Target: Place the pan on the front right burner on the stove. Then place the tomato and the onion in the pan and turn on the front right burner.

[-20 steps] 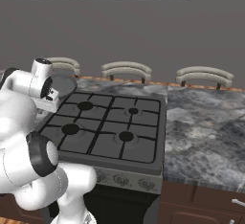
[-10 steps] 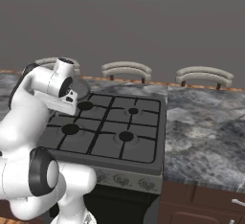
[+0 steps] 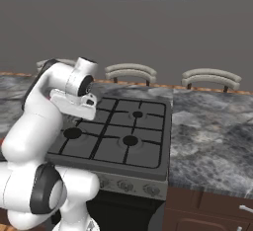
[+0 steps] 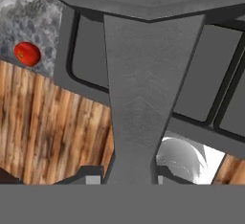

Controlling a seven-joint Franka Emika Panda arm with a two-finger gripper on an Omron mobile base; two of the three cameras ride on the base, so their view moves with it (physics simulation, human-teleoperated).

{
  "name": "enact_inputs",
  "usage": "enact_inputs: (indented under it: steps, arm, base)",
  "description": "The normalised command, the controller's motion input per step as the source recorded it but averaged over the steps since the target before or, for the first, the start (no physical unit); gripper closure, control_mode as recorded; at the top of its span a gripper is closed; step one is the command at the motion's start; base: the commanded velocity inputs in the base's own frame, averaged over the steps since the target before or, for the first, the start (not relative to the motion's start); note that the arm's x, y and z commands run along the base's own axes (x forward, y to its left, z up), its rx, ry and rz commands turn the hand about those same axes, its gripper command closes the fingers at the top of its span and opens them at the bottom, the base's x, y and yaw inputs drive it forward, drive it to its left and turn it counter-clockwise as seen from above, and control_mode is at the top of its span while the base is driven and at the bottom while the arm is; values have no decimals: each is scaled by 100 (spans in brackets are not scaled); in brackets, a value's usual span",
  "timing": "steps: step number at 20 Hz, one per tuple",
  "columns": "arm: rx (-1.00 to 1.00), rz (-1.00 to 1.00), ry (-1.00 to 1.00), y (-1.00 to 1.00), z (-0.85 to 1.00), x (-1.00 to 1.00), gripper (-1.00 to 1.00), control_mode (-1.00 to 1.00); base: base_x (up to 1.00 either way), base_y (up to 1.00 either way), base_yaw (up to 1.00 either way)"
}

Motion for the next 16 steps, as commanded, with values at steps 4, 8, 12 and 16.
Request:
enact_inputs:
  steps: [4, 8, 12, 16]
  arm:
    - [0, 6, 6, -67, 10, -24, 100, -100]
    - [-6, 10, 15, -62, 2, 0, 100, -100]
    - [-3, 15, 6, -58, 6, 0, 100, -100]
    - [0, 20, 1, -62, 1, 0, 100, -100]
  base:
    - [0, 0, 0]
    - [0, 0, 0]
    - [0, 0, 0]
    - [0, 0, 0]
